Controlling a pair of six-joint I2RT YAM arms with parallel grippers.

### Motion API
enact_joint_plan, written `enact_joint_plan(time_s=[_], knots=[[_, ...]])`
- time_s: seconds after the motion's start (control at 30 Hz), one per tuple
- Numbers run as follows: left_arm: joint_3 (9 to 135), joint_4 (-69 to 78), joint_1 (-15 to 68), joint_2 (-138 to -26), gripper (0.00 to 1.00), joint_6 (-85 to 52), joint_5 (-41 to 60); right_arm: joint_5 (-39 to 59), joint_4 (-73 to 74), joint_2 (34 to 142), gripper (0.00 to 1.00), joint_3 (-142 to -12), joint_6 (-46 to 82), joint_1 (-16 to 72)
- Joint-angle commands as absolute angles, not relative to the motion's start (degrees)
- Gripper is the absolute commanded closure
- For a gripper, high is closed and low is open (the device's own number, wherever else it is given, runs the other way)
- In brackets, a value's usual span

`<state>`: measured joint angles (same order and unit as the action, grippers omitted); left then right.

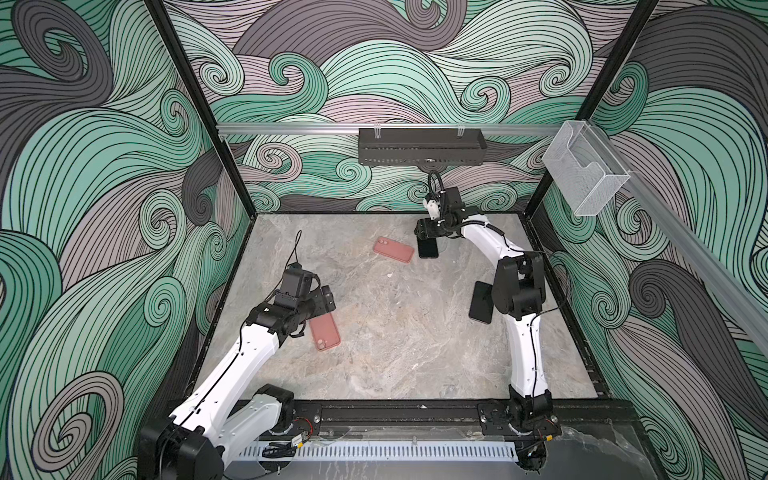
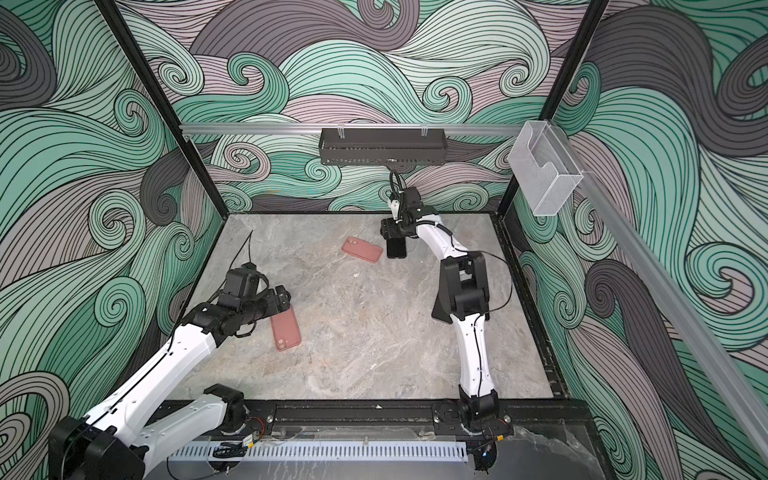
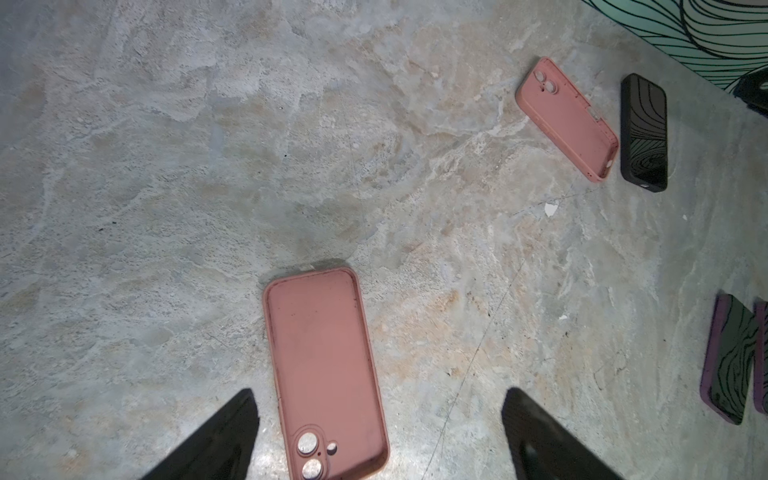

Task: Put the phone into the phone case
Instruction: 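Open the right gripper to release the phone and lift away, then move the right gripper to the far pink case and lower onto it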

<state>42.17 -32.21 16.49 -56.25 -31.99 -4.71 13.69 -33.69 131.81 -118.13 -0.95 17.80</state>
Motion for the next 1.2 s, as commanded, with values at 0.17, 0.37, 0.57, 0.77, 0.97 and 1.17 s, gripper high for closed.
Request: enact_joint_plan(time_s=[0.17, 0.37, 0.57, 0.77, 0.97, 1.17], knots=[[45.26, -34.75, 16.0, -55.82, 0.1, -29.64, -6.44, 14.1, -33.11, 136.86, 0.43, -121.39, -10.67, 24.35], [45.76, -36.88, 16.02, -53.95, 0.09, -28.76, -7.52, 16.41, -39.41, 143.04, 0.47, -130.12, -11.57, 25.95], [44.6, -36.3, 16.04, -51.6, 0.09, -28.38, -8.42, 16.0, -40.85, 144.96, 0.49, -131.3, -12.3, 26.89], [44.6, -36.52, 16.05, -51.64, 0.09, -28.31, -8.49, 16.93, -42.23, 145.5, 0.53, -131.47, -12.44, 27.13], [44.64, -36.5, 16.02, -51.7, 0.09, -28.3, -8.52, 16.97, -44.47, 146.49, 0.54, -132.49, -13.36, 27.63], [44.83, -36.52, 16.04, -51.82, 0.09, -28.79, -8.16, 16.34, -45.87, 147.96, 0.57, -134.3, -12.66, 27.6]])
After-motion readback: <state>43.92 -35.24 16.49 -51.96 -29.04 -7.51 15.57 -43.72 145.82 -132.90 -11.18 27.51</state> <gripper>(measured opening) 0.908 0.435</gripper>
